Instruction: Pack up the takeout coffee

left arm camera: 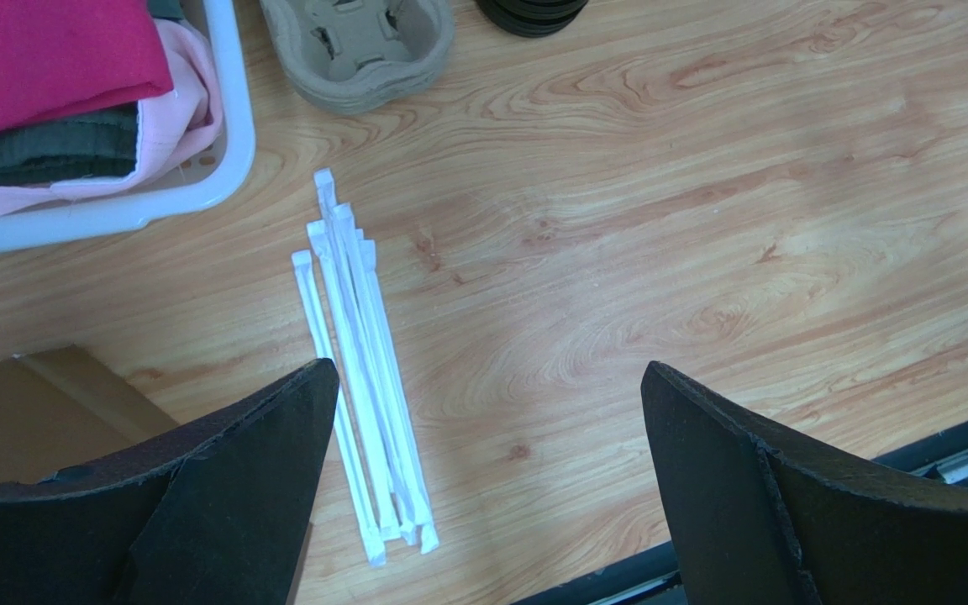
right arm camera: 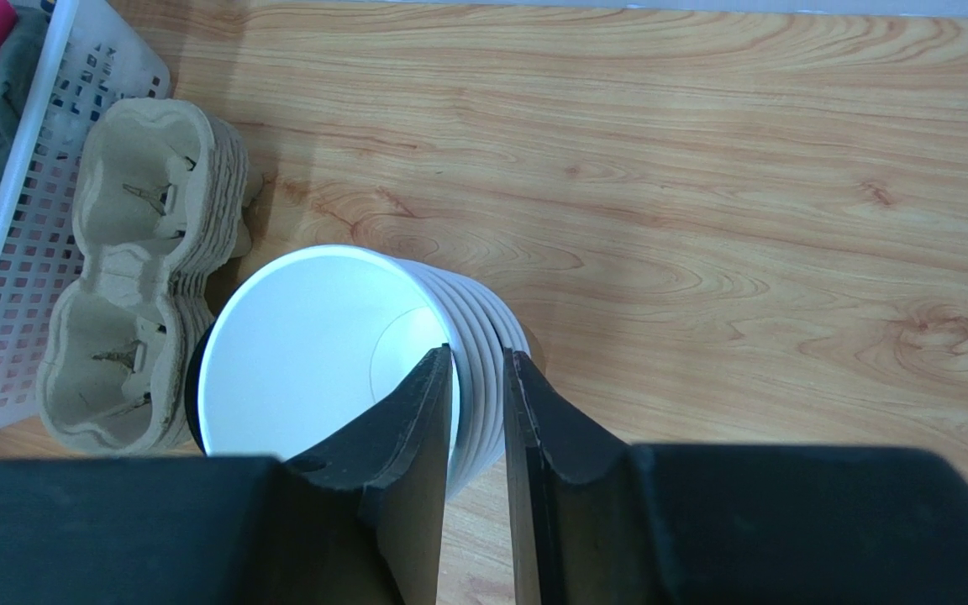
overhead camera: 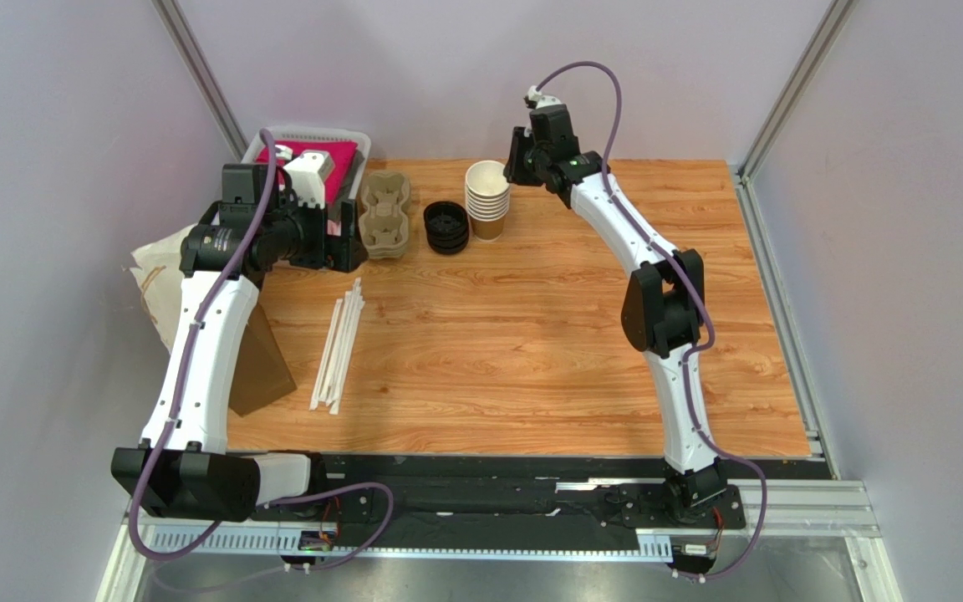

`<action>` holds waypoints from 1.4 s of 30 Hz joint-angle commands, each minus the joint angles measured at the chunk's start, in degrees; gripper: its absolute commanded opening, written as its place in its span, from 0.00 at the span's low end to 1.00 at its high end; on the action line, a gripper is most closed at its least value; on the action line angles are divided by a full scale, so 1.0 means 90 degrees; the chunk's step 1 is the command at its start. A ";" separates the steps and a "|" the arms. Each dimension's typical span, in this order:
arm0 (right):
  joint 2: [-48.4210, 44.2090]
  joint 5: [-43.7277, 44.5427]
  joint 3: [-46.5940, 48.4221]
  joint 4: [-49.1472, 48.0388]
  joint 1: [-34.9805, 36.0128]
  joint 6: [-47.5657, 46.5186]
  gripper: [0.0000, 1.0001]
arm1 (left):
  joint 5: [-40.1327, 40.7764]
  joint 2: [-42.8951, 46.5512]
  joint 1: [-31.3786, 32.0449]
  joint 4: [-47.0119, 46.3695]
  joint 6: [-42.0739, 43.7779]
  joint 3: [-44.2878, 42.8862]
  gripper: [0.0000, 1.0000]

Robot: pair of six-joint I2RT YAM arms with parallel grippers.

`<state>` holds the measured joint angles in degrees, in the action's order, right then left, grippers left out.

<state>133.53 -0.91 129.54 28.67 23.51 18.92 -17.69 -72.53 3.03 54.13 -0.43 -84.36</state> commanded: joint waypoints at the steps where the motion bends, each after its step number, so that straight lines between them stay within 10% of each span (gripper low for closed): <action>1: -0.0316 0.0091 0.0363 -0.0148 0.0035 0.0066 0.25 | -0.0153 -0.0017 0.0015 -0.0214 -0.0119 -0.0061 0.99; 14: -0.0315 0.0013 0.0353 -0.0128 0.0025 0.0125 0.00 | -0.0114 0.0012 0.0015 -0.0223 -0.0070 -0.0012 0.99; 42: -0.1048 -0.0572 0.0304 0.0038 -0.0317 0.0612 0.00 | -0.0124 -0.0505 0.0689 -0.0536 -0.0187 -0.0256 0.99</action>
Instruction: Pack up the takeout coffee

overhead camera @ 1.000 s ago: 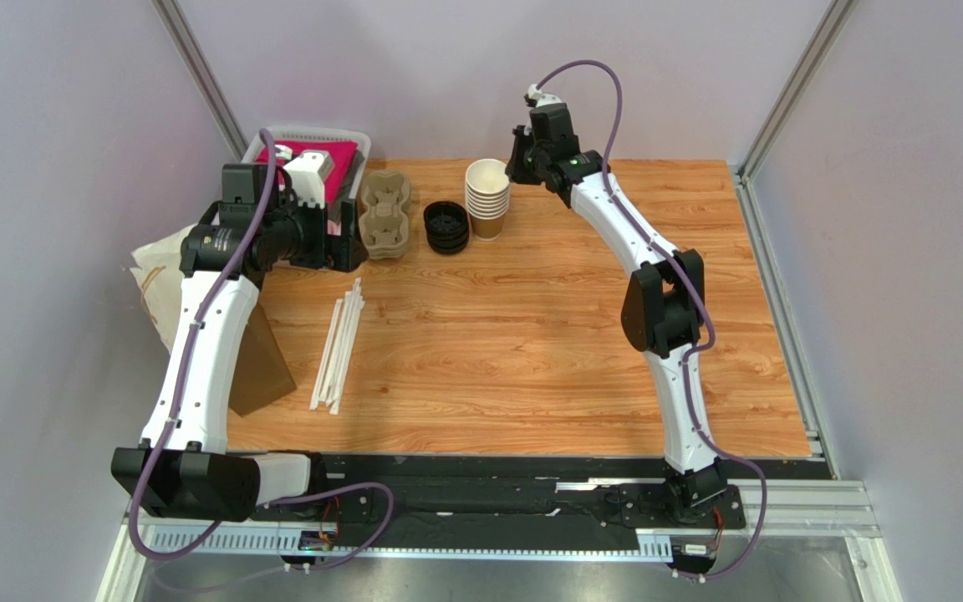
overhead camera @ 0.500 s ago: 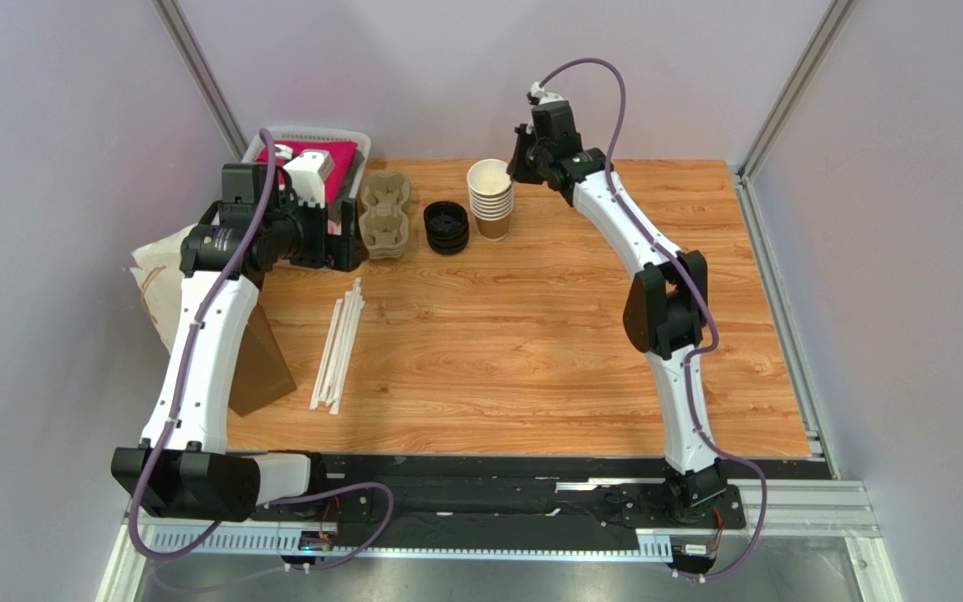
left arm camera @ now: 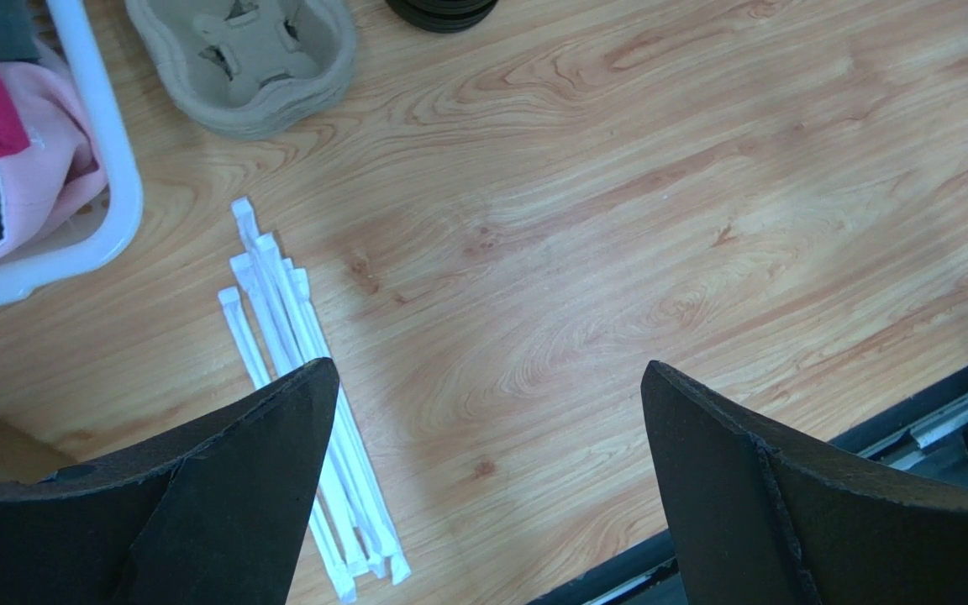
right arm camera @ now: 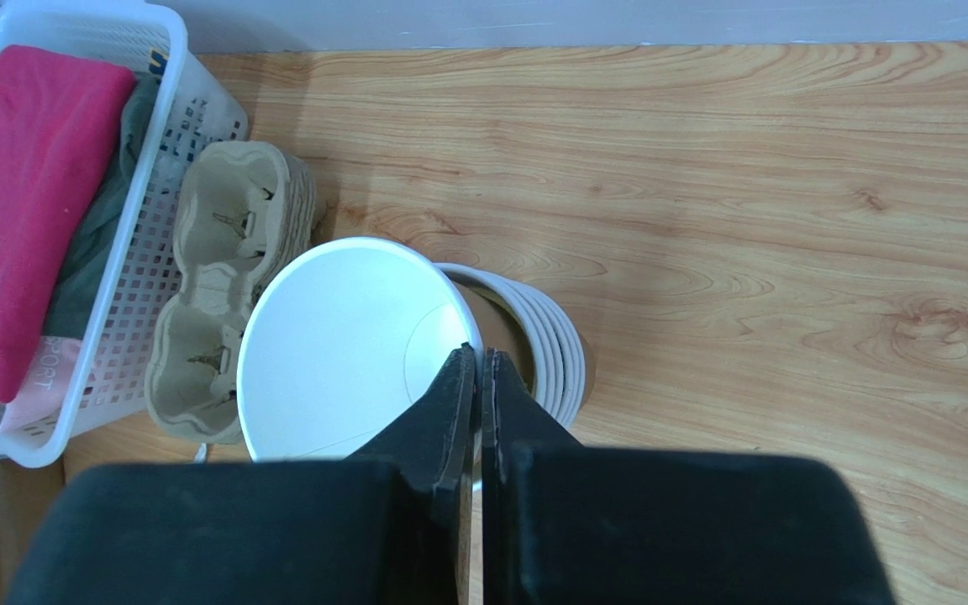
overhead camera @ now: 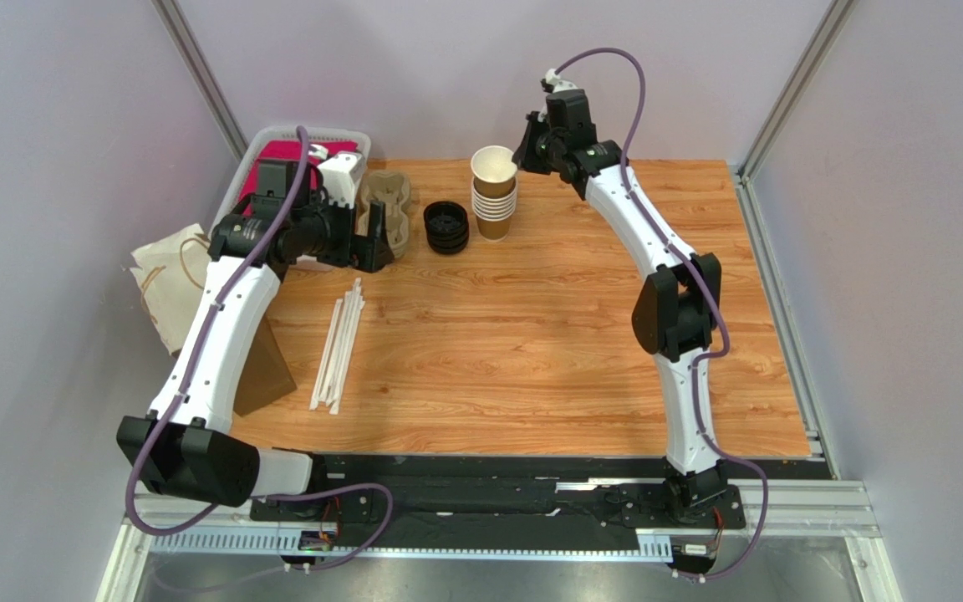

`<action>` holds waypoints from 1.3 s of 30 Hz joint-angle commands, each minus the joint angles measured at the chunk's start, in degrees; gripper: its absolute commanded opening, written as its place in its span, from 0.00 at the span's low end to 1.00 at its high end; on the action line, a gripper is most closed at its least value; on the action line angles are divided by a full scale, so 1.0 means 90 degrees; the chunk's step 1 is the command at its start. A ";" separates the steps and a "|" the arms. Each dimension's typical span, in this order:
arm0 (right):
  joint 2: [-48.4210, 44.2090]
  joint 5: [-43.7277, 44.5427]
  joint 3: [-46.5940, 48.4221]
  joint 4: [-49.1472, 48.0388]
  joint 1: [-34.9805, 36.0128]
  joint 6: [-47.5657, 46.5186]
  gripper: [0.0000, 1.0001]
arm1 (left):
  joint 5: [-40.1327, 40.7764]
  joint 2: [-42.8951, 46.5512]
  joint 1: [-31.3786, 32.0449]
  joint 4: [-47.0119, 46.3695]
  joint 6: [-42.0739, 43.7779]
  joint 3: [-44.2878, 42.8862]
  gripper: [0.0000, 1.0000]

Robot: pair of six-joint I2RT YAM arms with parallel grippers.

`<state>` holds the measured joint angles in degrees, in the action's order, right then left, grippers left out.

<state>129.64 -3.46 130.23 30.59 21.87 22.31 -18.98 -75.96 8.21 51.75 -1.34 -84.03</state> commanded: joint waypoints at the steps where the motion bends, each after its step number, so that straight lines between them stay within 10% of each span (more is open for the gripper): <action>1: -0.0655 -0.0424 0.0285 -0.0176 -0.0174 0.0275 0.00 | 0.0029 -0.0143 0.0142 -0.0271 -0.0114 -0.0341 0.99; 17: -0.2664 -0.2368 -0.0475 0.0017 -0.0838 0.0054 0.00 | 0.0557 -0.0593 0.0172 -0.0309 0.0589 -0.1962 0.99; 28: -0.5291 -0.3443 -0.5470 -0.0047 -0.0731 -0.0828 0.00 | -0.0104 -0.0017 0.0172 -0.0555 0.1173 -0.1367 0.99; 39: -0.5734 -0.2584 -0.7751 -0.1279 0.0470 -0.1287 0.00 | -0.0224 0.0384 0.0172 -0.0798 0.0716 -0.0343 0.99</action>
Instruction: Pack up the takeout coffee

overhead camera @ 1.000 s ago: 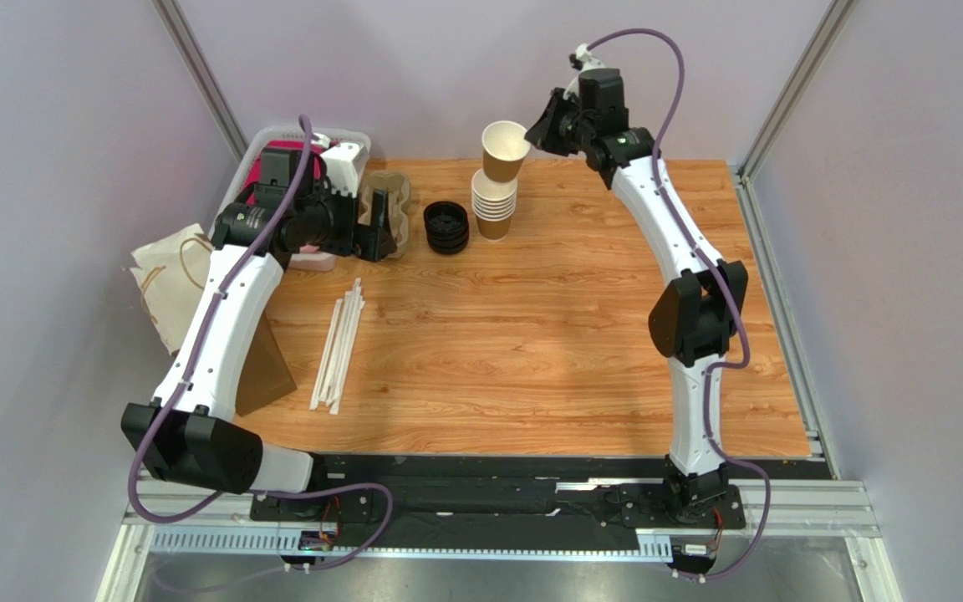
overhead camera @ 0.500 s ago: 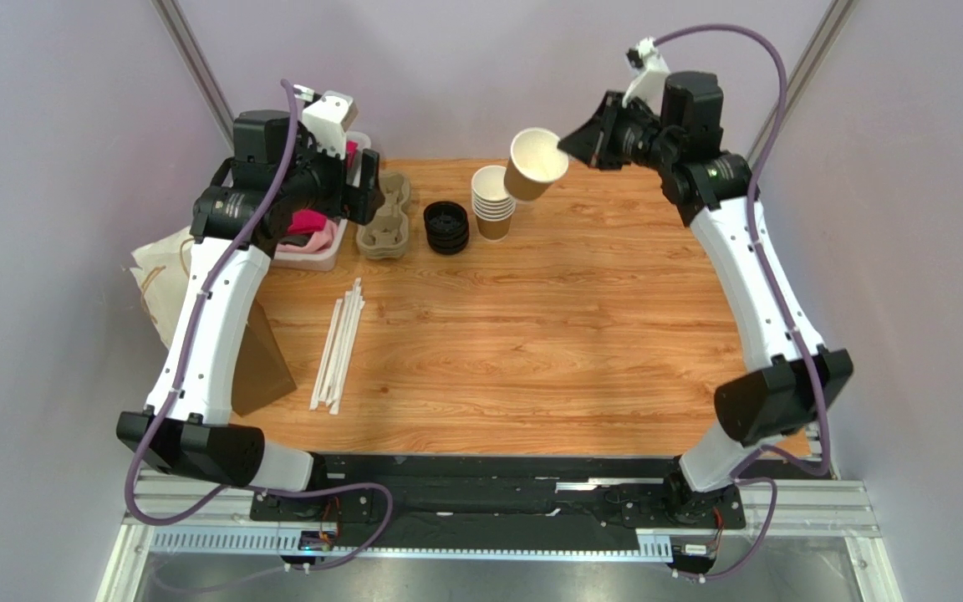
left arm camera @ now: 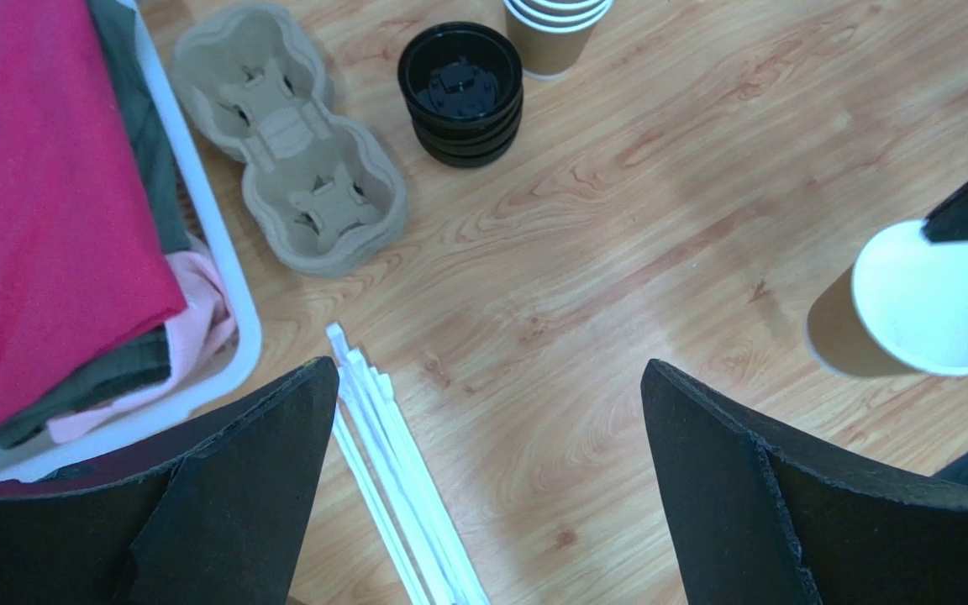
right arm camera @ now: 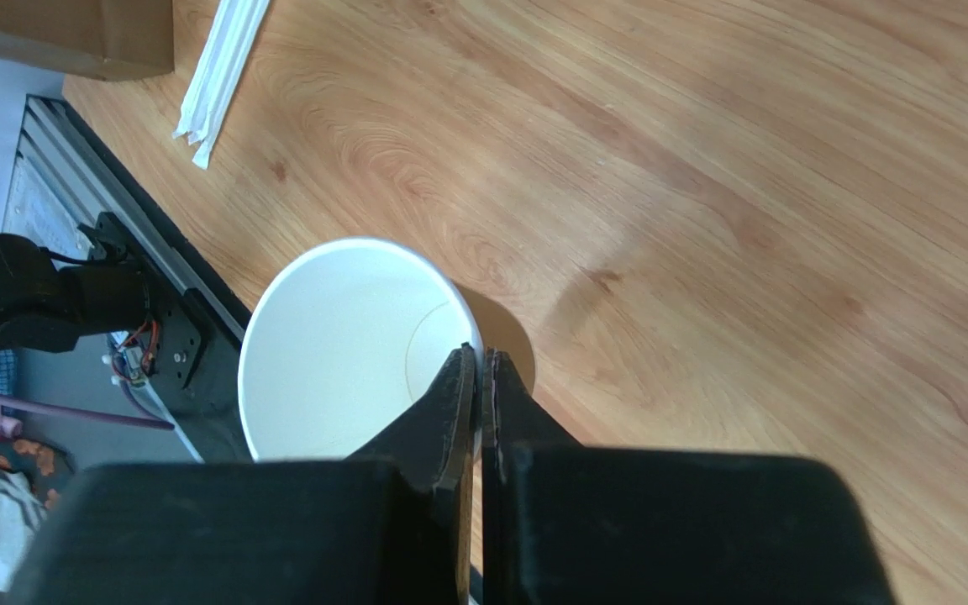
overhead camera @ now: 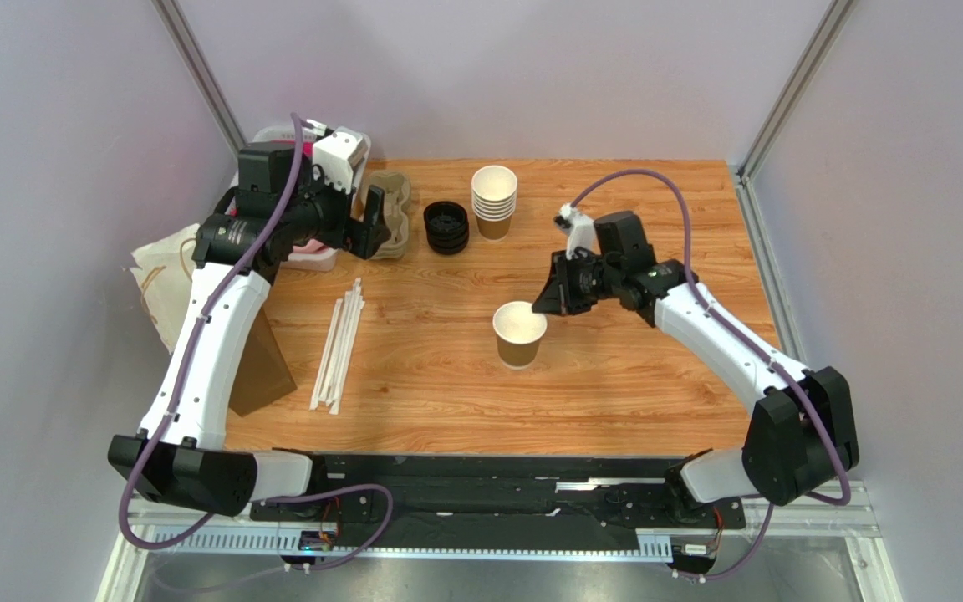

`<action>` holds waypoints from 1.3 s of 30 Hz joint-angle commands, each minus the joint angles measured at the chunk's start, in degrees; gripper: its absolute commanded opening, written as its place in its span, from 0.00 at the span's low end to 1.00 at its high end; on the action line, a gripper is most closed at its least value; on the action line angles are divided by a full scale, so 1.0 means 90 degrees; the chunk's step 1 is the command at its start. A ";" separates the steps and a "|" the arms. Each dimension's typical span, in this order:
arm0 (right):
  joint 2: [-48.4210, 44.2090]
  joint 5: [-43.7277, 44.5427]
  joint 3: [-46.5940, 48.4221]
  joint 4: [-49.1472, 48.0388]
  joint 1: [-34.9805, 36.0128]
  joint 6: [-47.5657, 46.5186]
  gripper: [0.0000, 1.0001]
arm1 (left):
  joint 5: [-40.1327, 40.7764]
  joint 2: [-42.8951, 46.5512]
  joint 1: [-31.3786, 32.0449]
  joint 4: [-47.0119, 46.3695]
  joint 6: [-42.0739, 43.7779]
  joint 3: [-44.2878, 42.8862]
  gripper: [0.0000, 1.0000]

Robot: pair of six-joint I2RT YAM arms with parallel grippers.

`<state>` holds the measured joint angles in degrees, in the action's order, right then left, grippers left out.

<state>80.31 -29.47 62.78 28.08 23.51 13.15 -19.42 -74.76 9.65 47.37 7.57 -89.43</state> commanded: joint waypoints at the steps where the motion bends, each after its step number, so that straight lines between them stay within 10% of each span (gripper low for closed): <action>1: -0.0155 0.0325 -0.0315 -0.1145 0.0317 -0.0231 0.00 | -0.0321 0.0299 0.0012 -0.0429 -0.0323 0.0326 0.99; 23: 0.0334 0.0745 -0.1351 -0.2621 0.0699 -0.0387 0.03 | -0.0870 0.0494 0.0012 -0.1260 -0.0714 0.1371 0.99; 34: 0.0442 0.0814 -0.0864 -0.1841 0.0835 -0.0416 0.35 | -0.0968 0.0202 0.0012 -0.1260 -0.1037 0.1412 0.99; 39: -0.0016 0.0862 -0.0249 -0.0964 0.0748 -0.0621 0.69 | -0.0812 -0.0451 0.0012 -0.0948 -0.1095 0.0690 0.99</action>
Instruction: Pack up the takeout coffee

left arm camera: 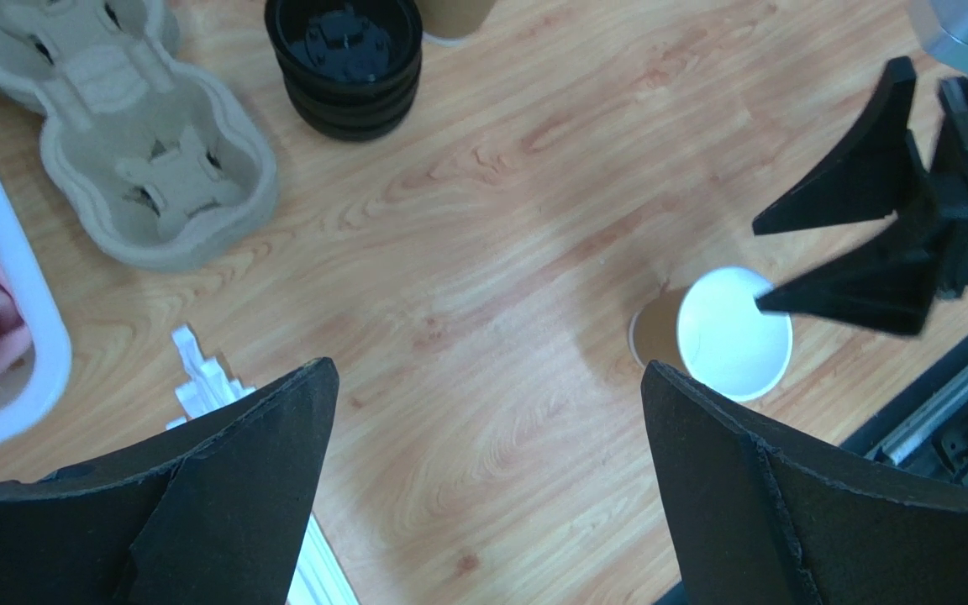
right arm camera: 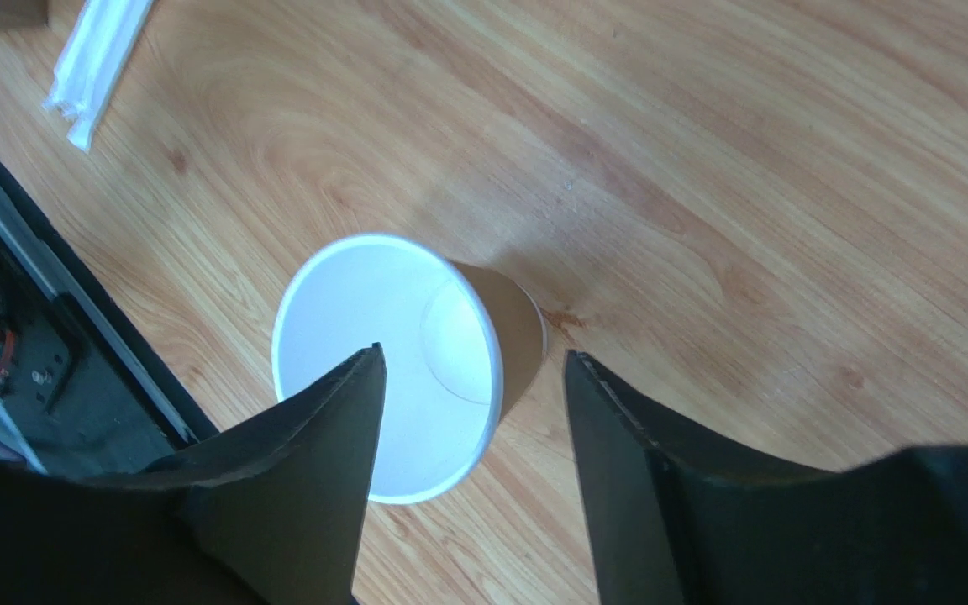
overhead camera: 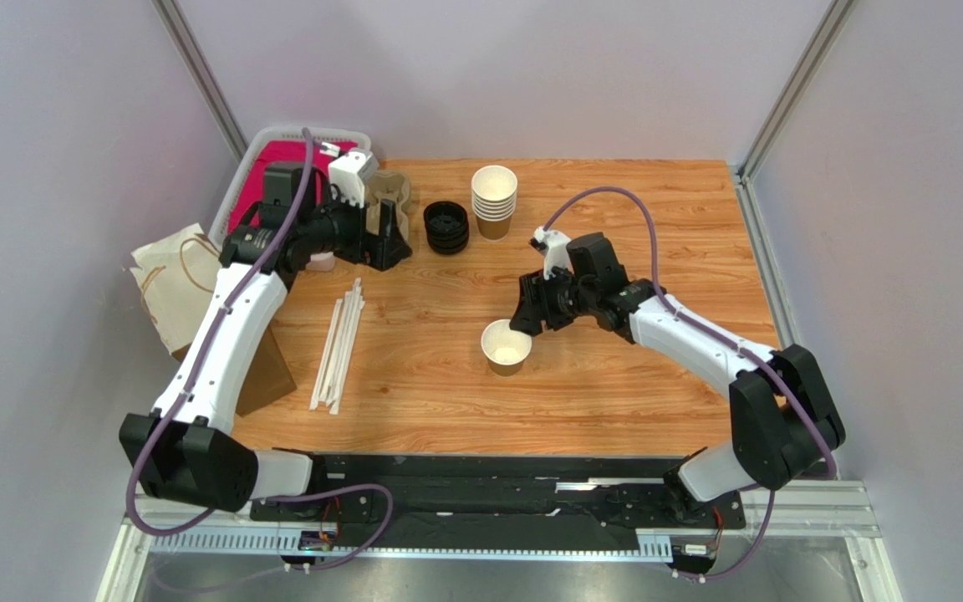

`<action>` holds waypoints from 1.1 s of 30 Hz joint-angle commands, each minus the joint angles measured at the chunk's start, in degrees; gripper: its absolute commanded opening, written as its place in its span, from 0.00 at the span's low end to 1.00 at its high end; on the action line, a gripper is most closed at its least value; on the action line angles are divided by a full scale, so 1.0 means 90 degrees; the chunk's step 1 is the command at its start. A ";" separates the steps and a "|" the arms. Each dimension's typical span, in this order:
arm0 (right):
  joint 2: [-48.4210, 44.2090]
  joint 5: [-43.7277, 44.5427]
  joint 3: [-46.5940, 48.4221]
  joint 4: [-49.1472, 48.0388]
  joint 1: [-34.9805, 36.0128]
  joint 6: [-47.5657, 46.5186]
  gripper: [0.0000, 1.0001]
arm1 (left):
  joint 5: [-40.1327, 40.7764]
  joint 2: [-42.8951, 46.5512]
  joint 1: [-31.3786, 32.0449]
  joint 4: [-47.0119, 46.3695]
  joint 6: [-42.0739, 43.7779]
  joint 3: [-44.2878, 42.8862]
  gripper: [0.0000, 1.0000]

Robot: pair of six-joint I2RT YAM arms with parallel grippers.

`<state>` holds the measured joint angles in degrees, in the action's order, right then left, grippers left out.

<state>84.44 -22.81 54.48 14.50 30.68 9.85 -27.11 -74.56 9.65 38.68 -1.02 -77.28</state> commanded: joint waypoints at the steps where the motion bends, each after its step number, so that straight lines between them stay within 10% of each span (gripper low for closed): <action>1: -0.0563 0.0151 0.0936 0.0644 -0.0097 -0.0293 0.73 | 0.0092 -0.0581 0.0012 0.0058 -0.0112 -0.0797 0.99; 7: -0.0974 0.0170 0.1915 0.1396 -0.0673 -0.0430 0.99 | 0.0630 -0.1635 0.0021 0.0234 -0.0082 -0.1950 0.98; 17: -0.0847 0.1118 0.2775 0.2432 -0.1094 -0.0635 1.00 | 0.1479 -0.3919 0.0461 0.0390 -0.0785 -0.3806 0.58; 33: -0.0477 0.0933 0.2921 0.2539 -0.1299 -0.0459 1.00 | 0.2954 -0.5191 0.0793 -0.0108 -0.1420 -0.4226 0.61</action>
<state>79.77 -14.02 78.08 37.58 19.09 5.37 -3.36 -119.96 16.80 40.47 -11.79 -111.98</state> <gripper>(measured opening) 0.998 0.600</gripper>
